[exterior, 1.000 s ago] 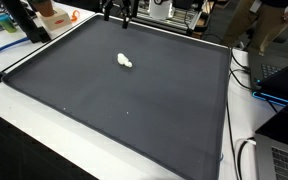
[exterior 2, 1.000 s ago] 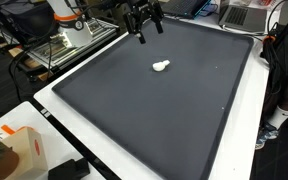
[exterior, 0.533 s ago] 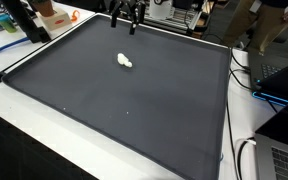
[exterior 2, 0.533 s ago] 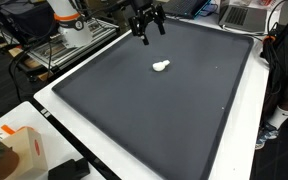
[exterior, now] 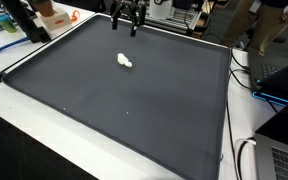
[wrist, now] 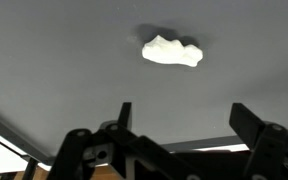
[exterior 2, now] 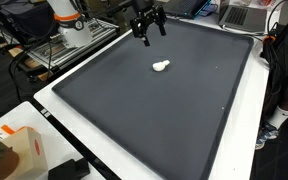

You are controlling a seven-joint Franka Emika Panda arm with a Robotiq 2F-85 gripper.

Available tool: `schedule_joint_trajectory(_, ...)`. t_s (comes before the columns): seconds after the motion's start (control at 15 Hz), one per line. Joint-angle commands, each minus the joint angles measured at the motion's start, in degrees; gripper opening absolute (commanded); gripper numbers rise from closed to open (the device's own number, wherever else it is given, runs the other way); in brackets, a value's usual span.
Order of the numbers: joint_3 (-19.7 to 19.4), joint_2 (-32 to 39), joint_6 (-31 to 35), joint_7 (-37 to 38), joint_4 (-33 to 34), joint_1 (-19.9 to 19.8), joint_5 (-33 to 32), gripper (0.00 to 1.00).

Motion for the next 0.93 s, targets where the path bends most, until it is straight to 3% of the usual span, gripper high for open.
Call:
schedule_joint_trajectory(0.0, 0.1, 0.7, -0.4, 0.1, 0.5, 0.1, 0.0, 1.00)
schedule_joint_trajectory(0.87, 0.3, 11.5, -7.2, -2.4, 10.5, 0.1, 1.0, 1.00)
